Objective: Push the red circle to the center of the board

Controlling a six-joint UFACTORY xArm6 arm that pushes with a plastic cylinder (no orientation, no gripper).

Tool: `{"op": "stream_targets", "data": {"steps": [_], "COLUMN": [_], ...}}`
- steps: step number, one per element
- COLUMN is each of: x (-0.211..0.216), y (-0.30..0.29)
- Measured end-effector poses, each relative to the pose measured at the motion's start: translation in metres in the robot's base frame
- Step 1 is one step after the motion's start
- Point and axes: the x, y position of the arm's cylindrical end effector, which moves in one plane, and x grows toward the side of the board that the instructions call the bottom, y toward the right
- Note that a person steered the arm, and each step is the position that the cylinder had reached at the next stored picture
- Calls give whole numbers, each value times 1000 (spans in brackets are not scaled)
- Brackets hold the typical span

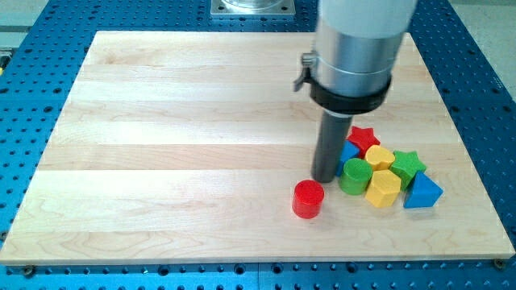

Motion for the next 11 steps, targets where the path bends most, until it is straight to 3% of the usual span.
{"op": "stream_targets", "data": {"steps": [2,4,6,7,9,10,11], "x": [27,79,81,46,-78,-110,-125], "y": [11,-47,-98,-120,-126,-73,55]}}
